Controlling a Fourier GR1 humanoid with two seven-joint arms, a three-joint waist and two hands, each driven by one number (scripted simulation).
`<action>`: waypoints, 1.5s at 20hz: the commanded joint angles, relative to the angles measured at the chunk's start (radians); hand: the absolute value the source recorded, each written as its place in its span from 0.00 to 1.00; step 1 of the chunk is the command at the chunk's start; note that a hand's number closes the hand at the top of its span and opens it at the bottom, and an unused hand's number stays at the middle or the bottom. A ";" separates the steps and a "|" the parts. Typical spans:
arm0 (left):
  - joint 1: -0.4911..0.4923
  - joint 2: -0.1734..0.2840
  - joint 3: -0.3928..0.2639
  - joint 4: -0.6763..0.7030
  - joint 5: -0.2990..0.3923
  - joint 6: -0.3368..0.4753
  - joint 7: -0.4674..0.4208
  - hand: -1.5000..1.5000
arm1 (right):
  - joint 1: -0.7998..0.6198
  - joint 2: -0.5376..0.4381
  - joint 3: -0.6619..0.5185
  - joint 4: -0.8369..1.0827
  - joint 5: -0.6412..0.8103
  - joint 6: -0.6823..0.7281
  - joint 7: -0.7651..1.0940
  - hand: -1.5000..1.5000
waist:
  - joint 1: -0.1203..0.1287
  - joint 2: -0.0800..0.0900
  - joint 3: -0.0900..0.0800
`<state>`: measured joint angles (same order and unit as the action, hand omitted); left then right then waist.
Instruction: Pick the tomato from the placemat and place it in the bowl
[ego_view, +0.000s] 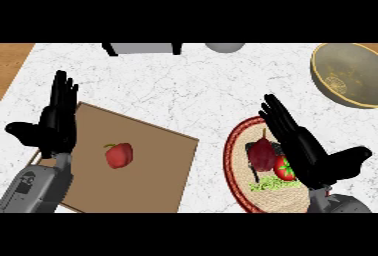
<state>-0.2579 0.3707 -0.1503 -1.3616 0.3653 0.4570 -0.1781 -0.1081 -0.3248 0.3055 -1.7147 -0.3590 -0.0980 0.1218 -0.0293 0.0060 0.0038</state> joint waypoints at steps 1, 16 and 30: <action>0.004 -0.013 -0.033 -0.016 0.005 -0.068 0.042 0.50 | 0.053 -0.055 -0.043 -0.100 0.062 -0.056 0.050 1.00 | 0.018 -0.009 -0.004; 0.055 -0.061 -0.211 -0.112 0.101 -0.283 0.195 0.50 | 0.501 -0.168 0.026 -0.254 0.843 -0.574 0.017 0.00 | 0.000 -0.012 -0.008; 0.044 -0.076 -0.233 -0.147 0.093 -0.303 0.226 0.50 | 0.350 -0.215 0.038 -0.429 1.179 0.032 0.963 0.00 | 0.058 0.003 -0.010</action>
<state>-0.1969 0.3126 -0.3784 -1.5096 0.4591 0.1543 0.0365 0.3305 -0.5571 0.3211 -2.0975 0.8050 -0.2563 0.8597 0.0133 0.0043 -0.0077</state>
